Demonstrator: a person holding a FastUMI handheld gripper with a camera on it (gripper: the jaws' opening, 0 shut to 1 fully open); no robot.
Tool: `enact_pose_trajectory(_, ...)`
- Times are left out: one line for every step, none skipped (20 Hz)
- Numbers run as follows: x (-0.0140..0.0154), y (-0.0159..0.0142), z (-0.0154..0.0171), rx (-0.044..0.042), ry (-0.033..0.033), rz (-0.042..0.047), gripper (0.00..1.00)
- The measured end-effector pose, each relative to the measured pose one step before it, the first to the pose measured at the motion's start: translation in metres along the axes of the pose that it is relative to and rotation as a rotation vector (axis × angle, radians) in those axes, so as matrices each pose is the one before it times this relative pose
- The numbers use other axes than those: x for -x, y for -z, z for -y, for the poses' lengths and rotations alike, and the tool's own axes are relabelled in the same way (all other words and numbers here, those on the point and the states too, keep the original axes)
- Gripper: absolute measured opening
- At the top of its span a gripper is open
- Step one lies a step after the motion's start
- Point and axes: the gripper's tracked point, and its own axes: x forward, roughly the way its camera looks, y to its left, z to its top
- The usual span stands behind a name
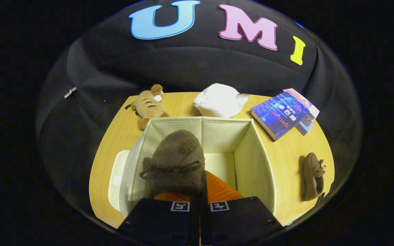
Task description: Open the storage box then place both shoes into the box .Put the left shoe in first, then the right shoe, with the right side of both shoes facing outward in a uniform manner.
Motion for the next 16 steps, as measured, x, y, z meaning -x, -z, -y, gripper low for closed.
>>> enact_pose_trajectory(-0.0017,0.00248,-0.0081,-0.00948,-0.02721,-0.00787,0.07)
enact_pose_trajectory(0.00024,0.00422,-0.00324,-0.0026,-0.0064,-0.01116,0.19)
enact_pose_trajectory(0.00011,0.00427,-0.00117,0.00338,-0.00198,-0.01509,0.32)
enact_pose_trajectory(-0.0039,0.01032,-0.00074,0.00539,-0.0067,-0.03061,0.44)
enact_pose_trajectory(-0.00248,0.00221,-0.00176,0.00659,-0.00191,-0.01164,0.53)
enact_pose_trajectory(-0.00106,0.00296,-0.00557,-0.00175,-0.01743,0.00208,0.63)
enact_pose_trajectory(-0.00029,0.00164,-0.00252,0.00287,-0.00806,0.00118,0.69)
enact_pose_trajectory(0.00006,-0.00072,-0.00207,0.00203,-0.00953,-0.00172,0.84)
enact_pose_trajectory(0.00168,-0.00162,-0.00135,-0.00385,-0.00582,0.00485,0.88)
enact_pose_trajectory(0.00098,-0.00237,-0.00085,-0.00506,-0.00564,0.00575,0.88)
enact_pose_trajectory(0.00176,-0.00194,0.00119,-0.00089,-0.00171,0.00592,0.88)
enact_pose_trajectory(0.00378,-0.00262,0.0008,0.00075,-0.00491,0.01009,0.88)
enact_pose_trajectory(0.00348,-0.00401,0.00032,0.00534,-0.00508,0.01563,0.89)
enact_pose_trajectory(0.0055,-0.00479,0.00168,0.00509,-0.0059,0.02117,0.9)
enact_pose_trajectory(0.00564,-0.00511,0.00098,0.00241,-0.01148,0.01937,0.9)
enact_pose_trajectory(0.00731,-0.00519,-0.00067,0.00433,-0.01779,0.01988,0.9)
